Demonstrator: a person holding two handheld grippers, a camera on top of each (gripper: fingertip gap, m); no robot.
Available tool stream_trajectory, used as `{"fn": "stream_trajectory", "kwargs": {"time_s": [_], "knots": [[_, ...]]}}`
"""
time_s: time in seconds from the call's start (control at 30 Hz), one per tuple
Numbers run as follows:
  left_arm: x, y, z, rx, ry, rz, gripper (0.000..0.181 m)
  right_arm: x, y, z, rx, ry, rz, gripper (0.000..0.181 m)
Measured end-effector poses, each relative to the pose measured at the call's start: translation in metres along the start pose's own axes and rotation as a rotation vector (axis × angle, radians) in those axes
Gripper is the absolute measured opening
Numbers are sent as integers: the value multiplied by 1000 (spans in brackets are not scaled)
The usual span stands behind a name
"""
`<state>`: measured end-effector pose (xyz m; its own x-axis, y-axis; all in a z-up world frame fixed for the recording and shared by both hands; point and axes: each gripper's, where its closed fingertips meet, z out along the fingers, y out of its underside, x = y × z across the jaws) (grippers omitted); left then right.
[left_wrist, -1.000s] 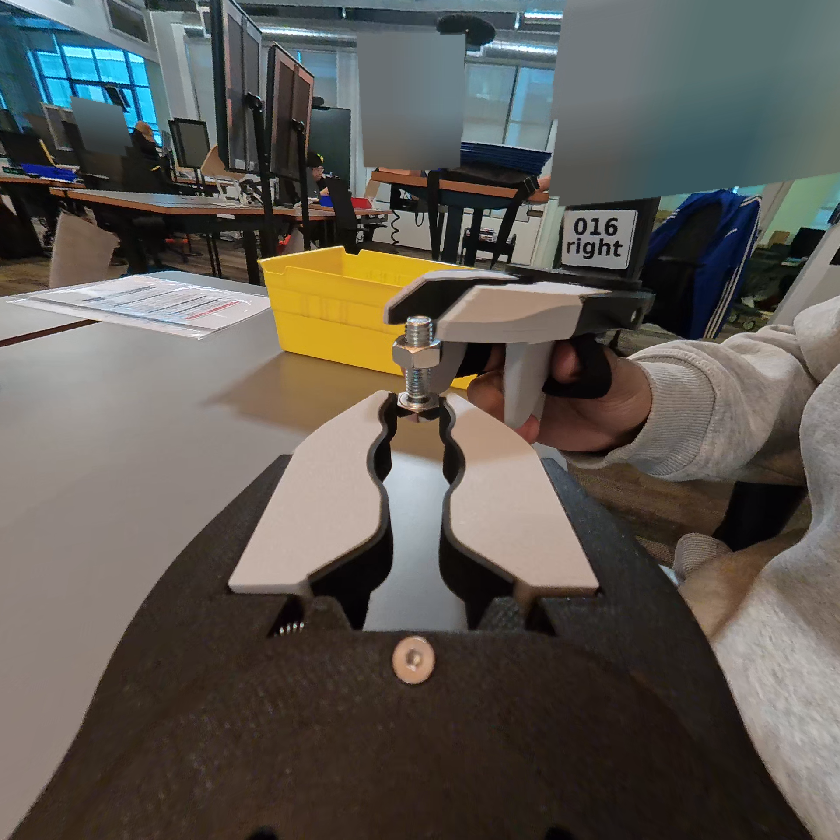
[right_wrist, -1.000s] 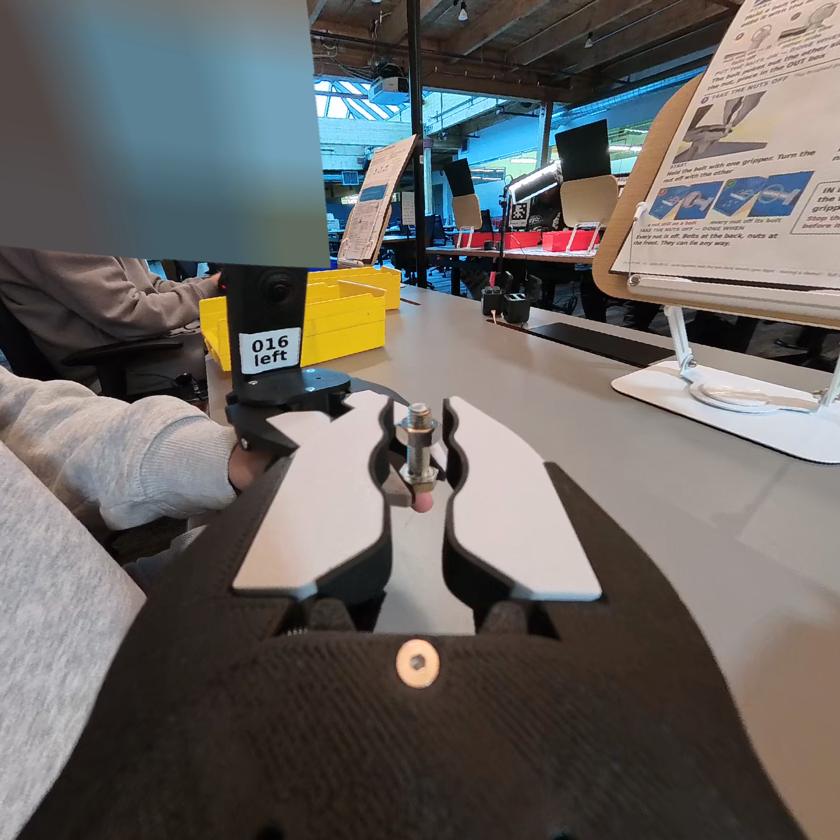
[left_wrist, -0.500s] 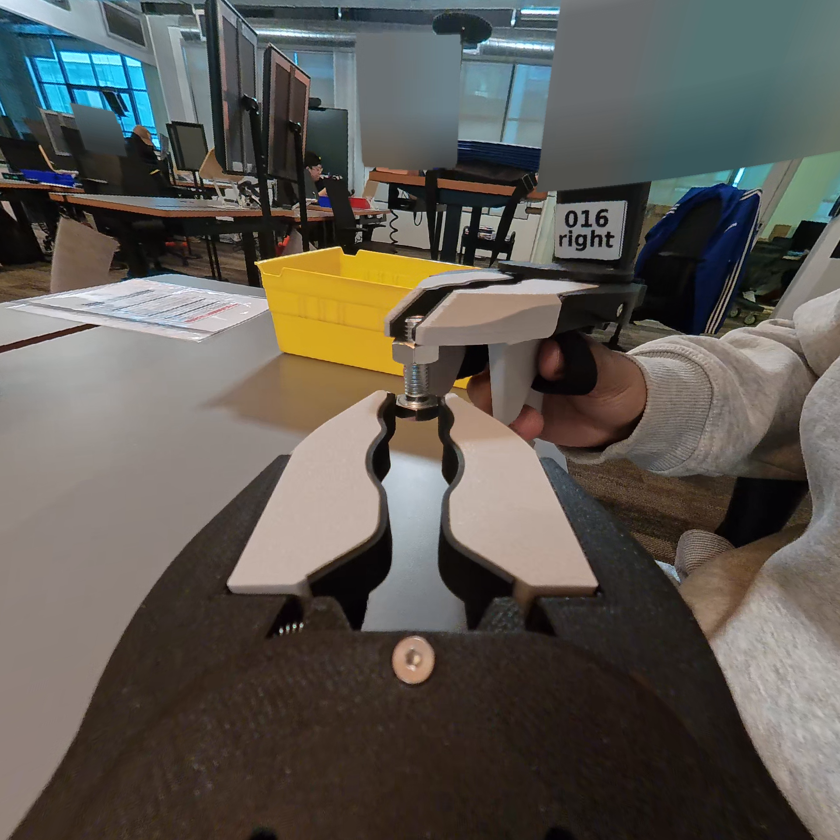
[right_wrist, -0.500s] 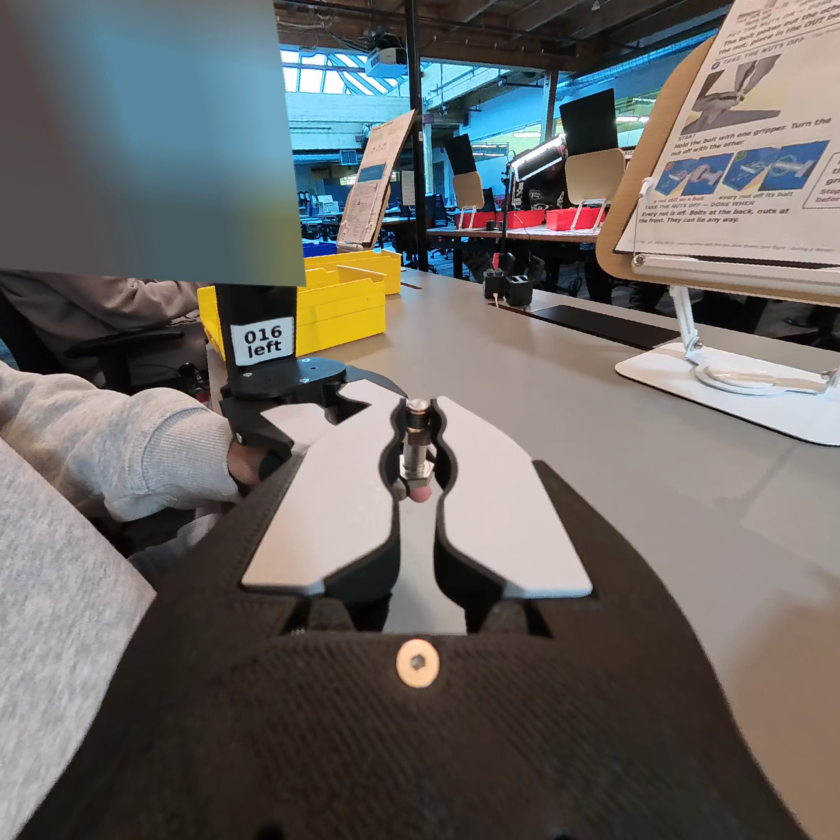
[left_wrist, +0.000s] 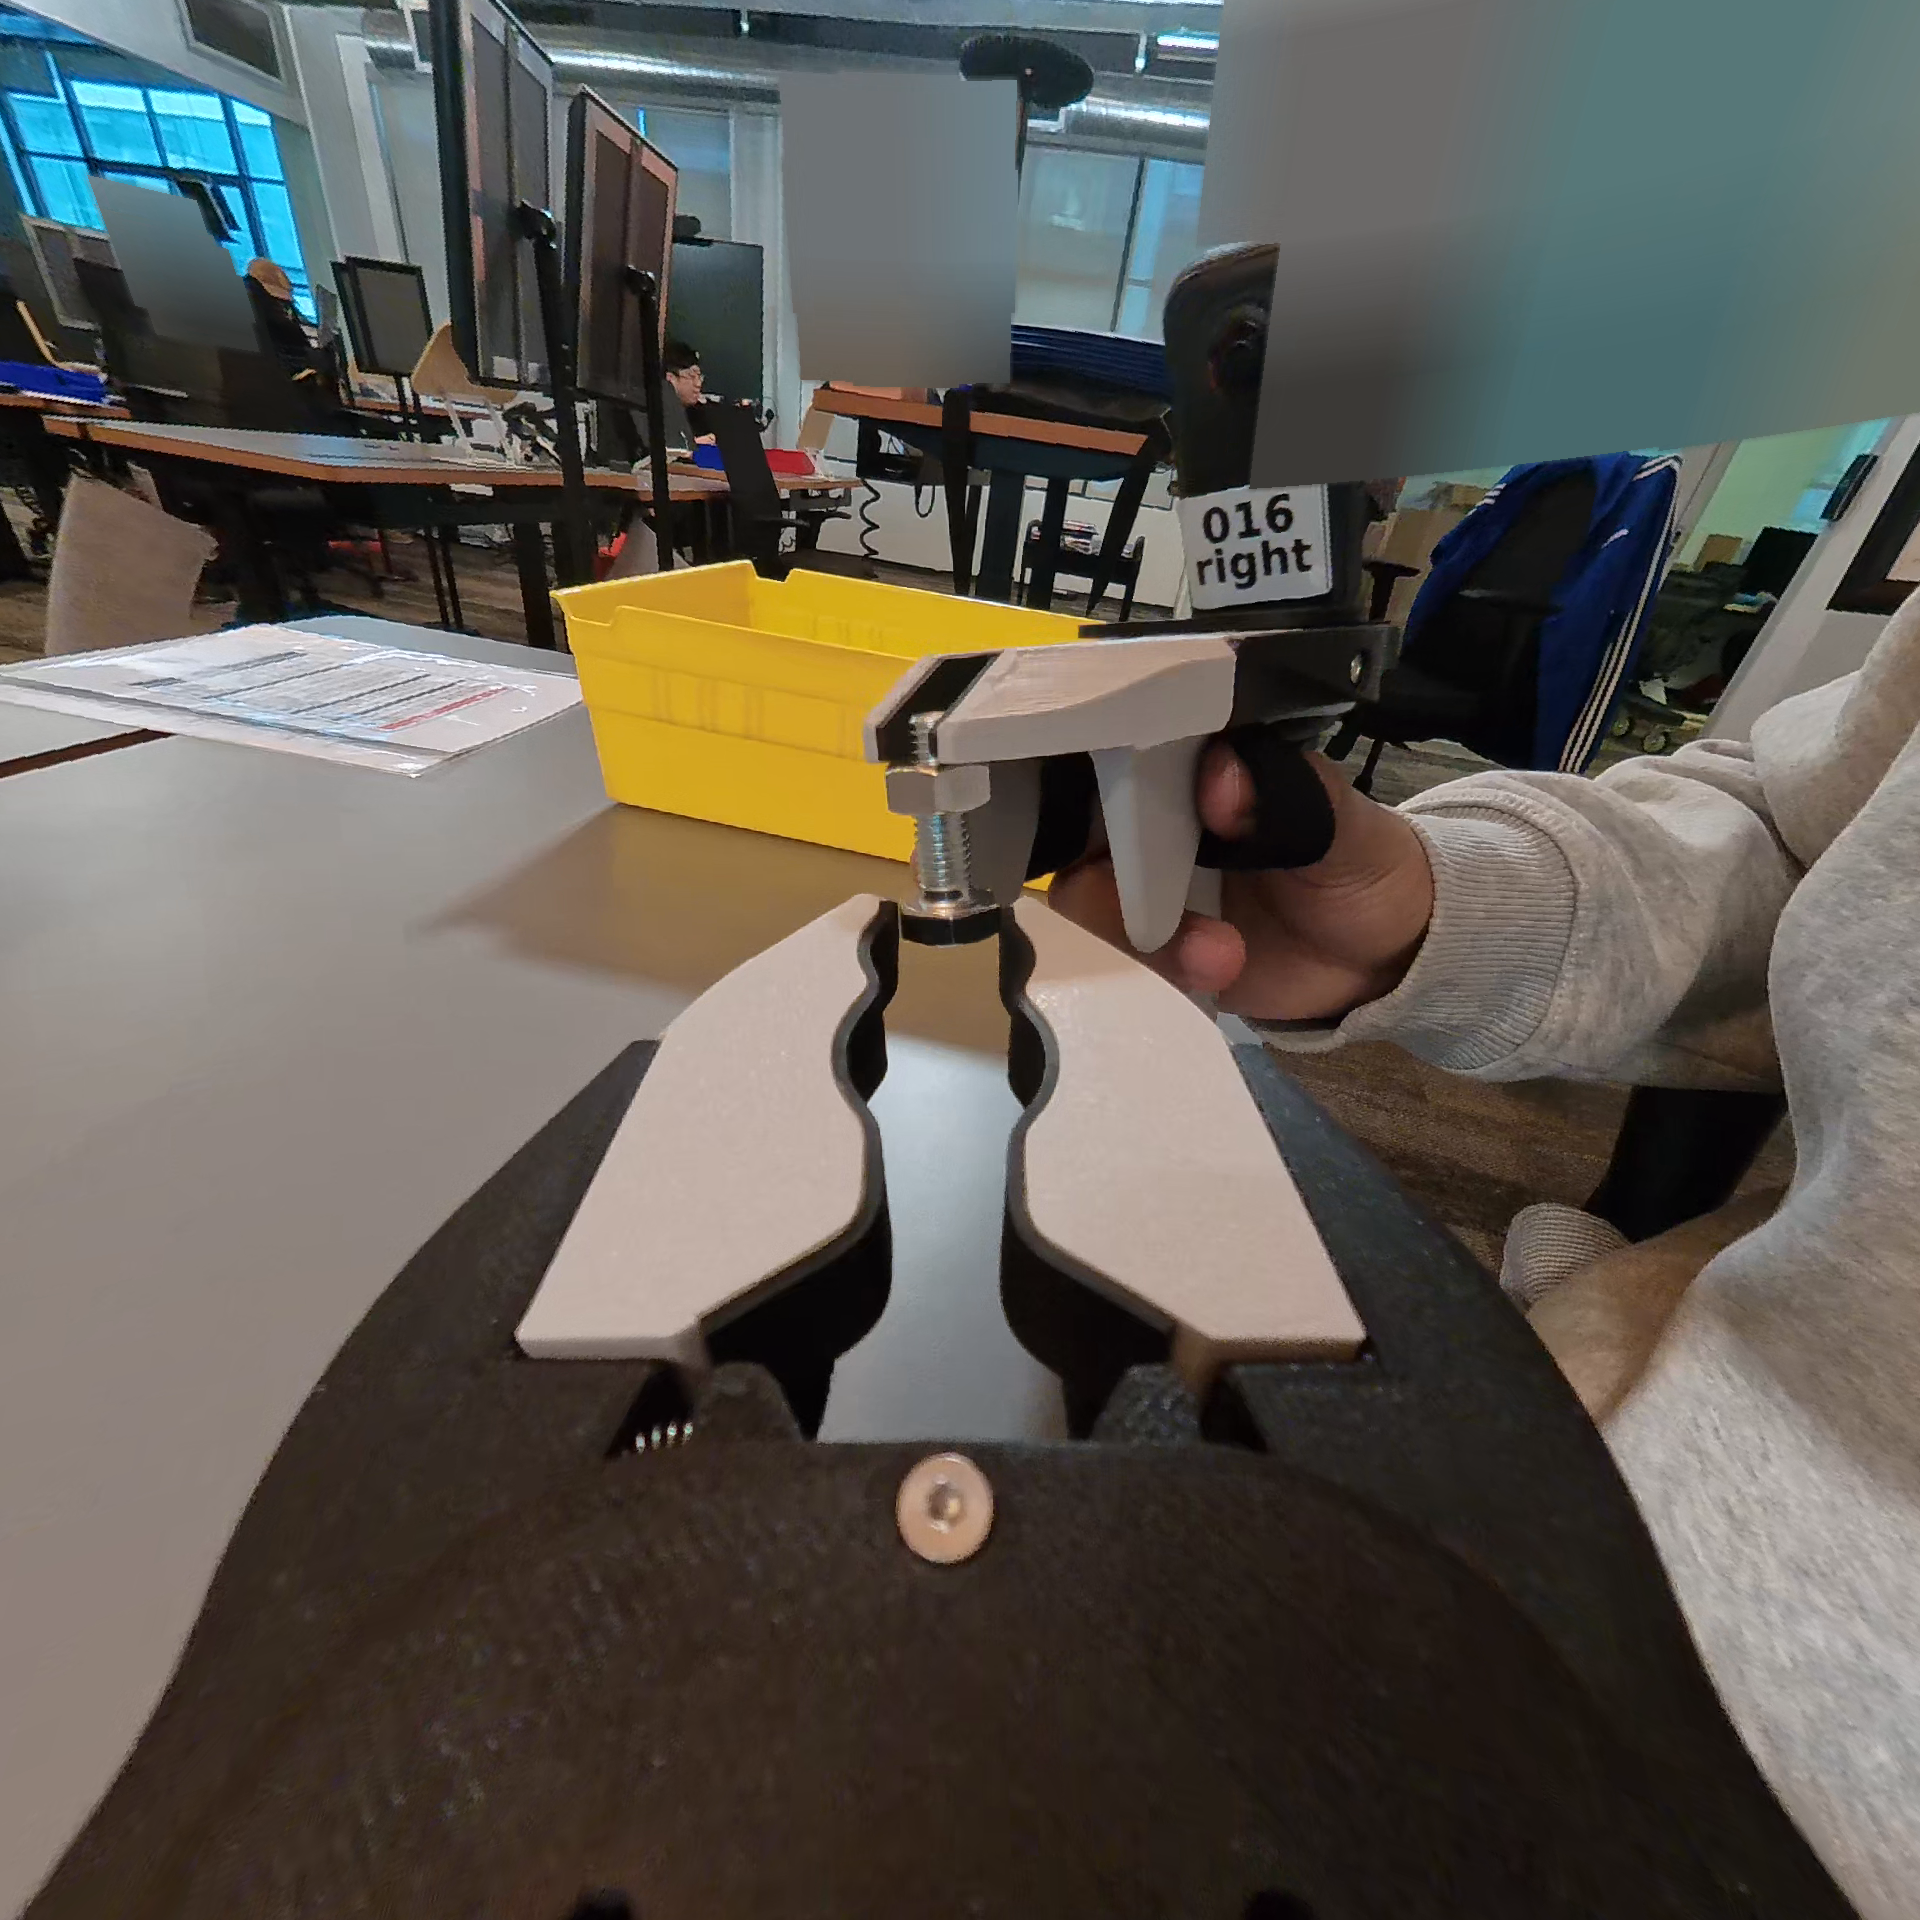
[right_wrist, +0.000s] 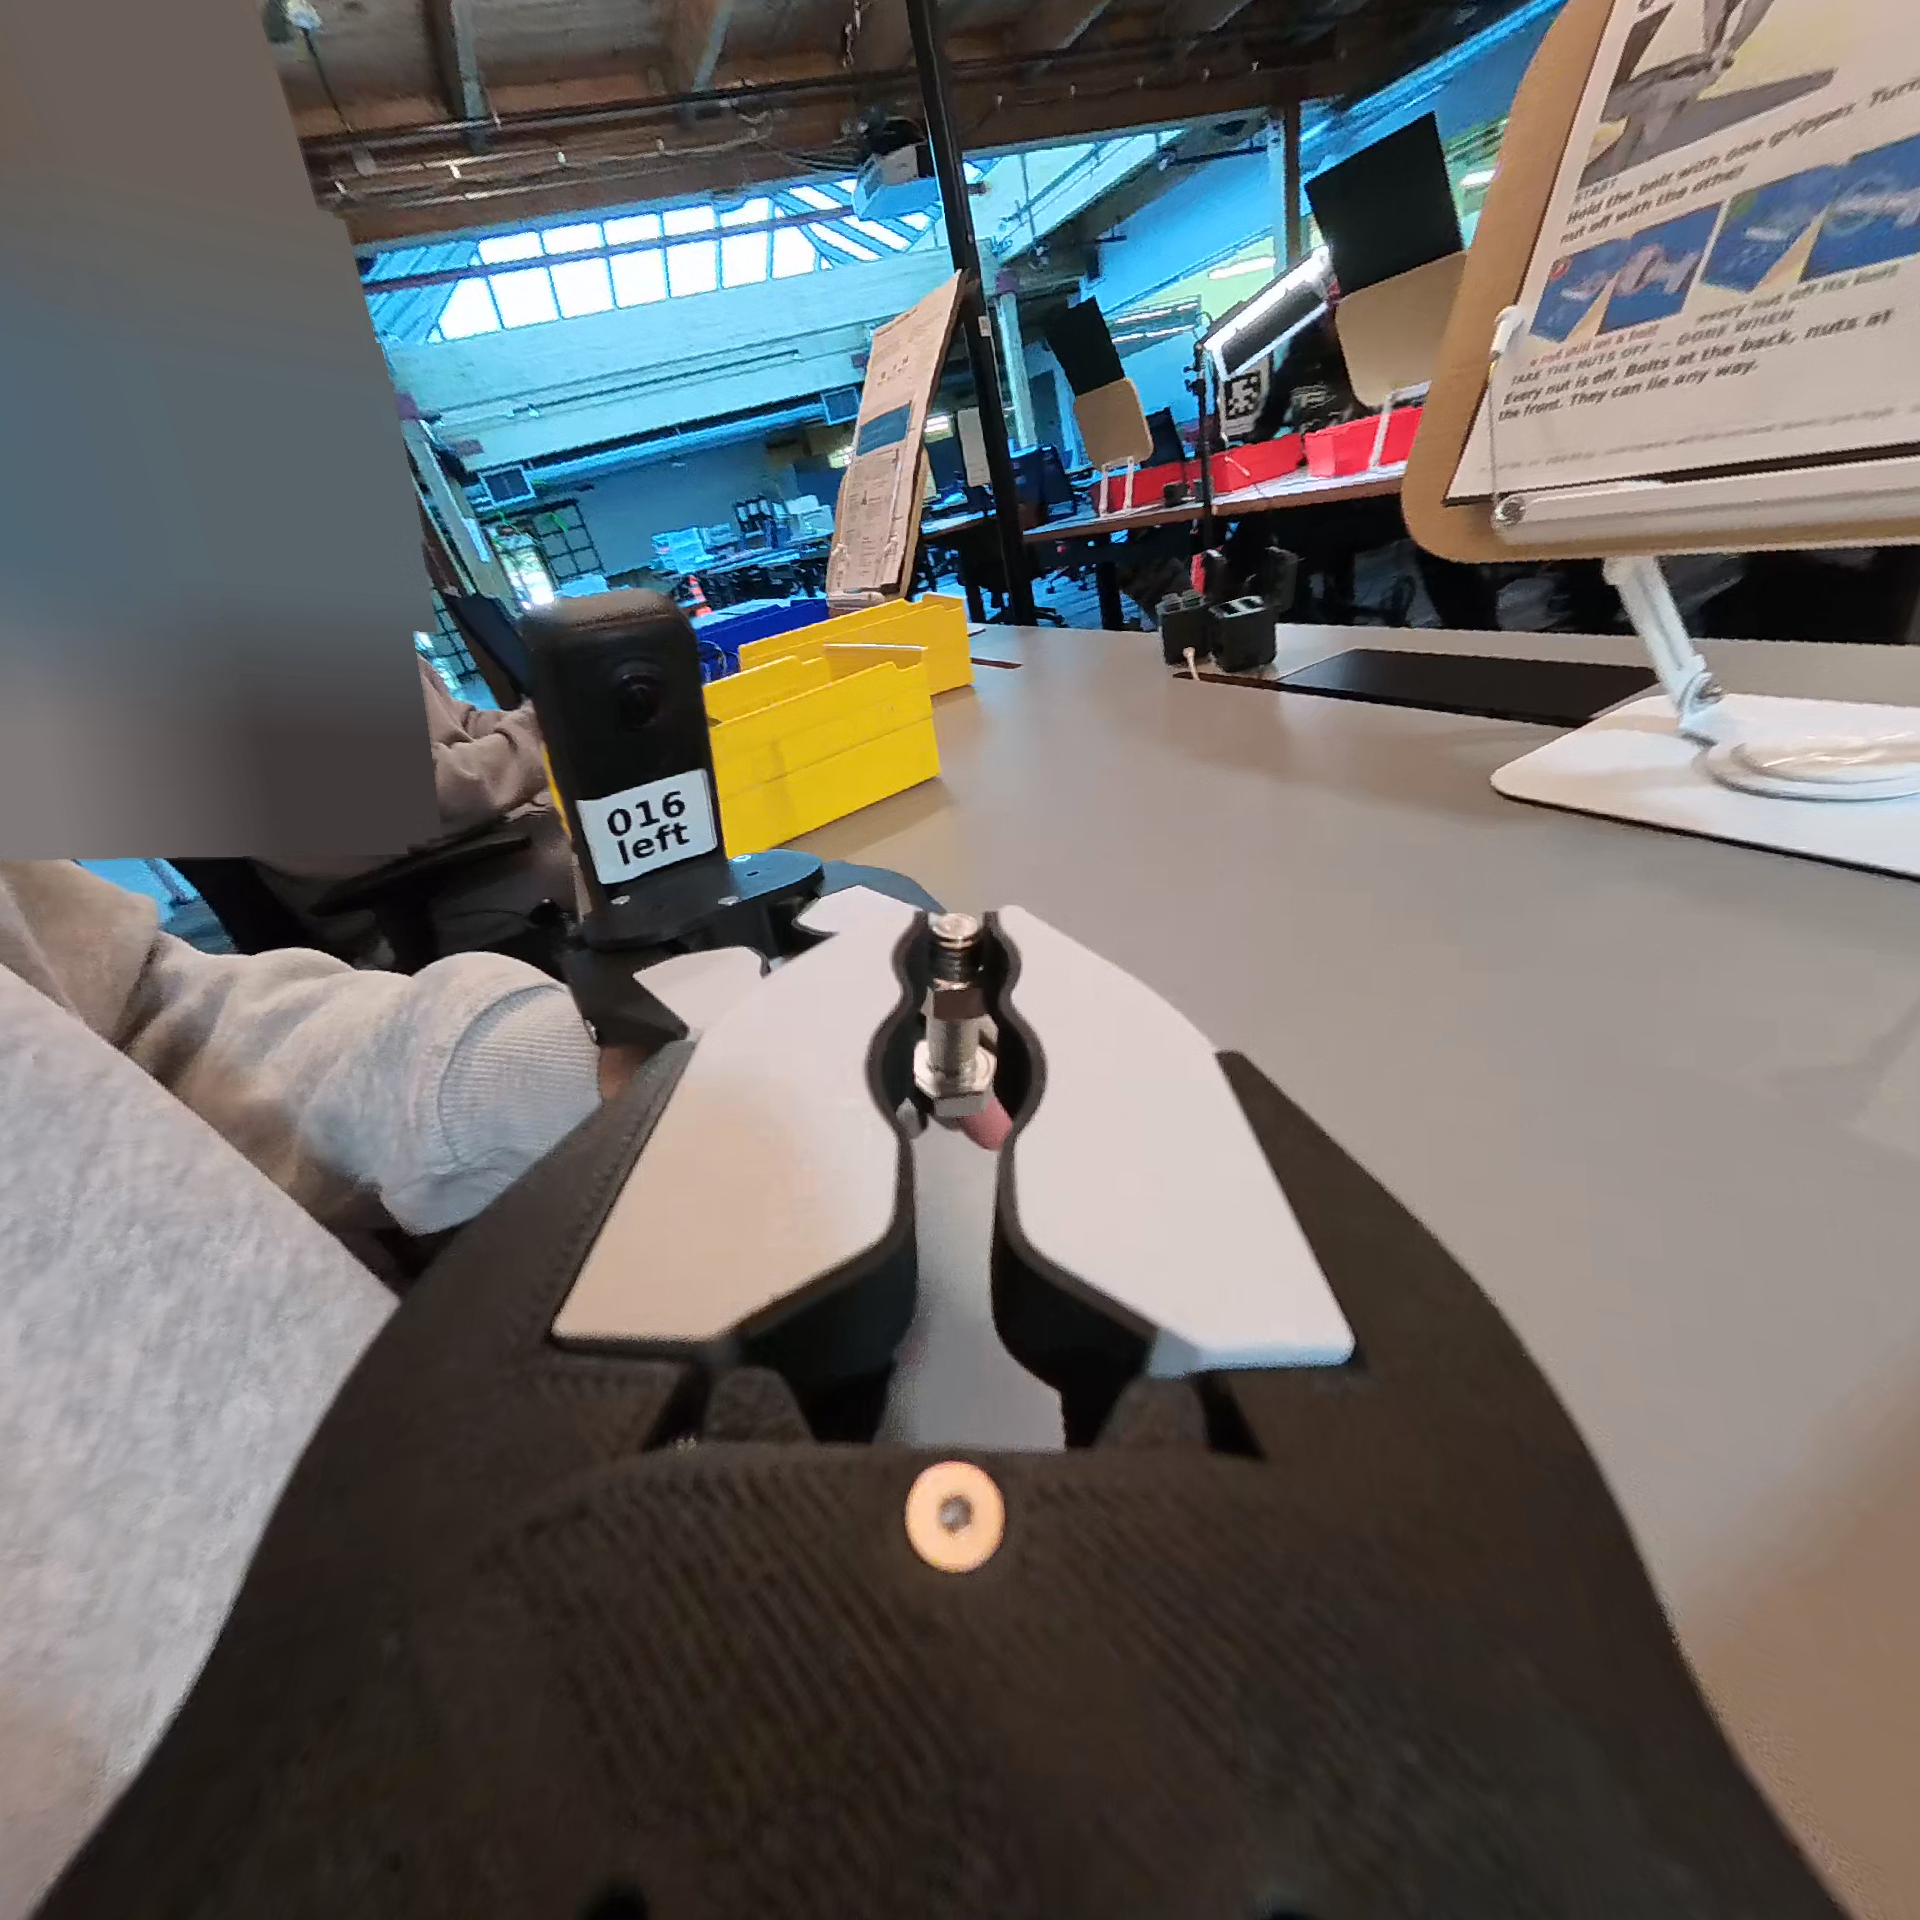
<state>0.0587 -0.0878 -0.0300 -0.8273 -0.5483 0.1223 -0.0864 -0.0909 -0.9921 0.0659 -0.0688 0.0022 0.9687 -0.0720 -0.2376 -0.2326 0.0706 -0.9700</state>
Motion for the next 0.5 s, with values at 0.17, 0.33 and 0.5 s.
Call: {"fn": "stream_trajectory", "kwargs": {"time_s": [0.17,0.33,0.5], "knots": [[2,1,1,-8,13,-7,18,-2,1,1,-4,-13,-2,9],[2,1,1,-6,11,-1,18,-4,0,1,4,-11,-26,9],[-1,-2,-1,24,3,-24,18,-6,-11,0,93,-5,-67,32]]}}
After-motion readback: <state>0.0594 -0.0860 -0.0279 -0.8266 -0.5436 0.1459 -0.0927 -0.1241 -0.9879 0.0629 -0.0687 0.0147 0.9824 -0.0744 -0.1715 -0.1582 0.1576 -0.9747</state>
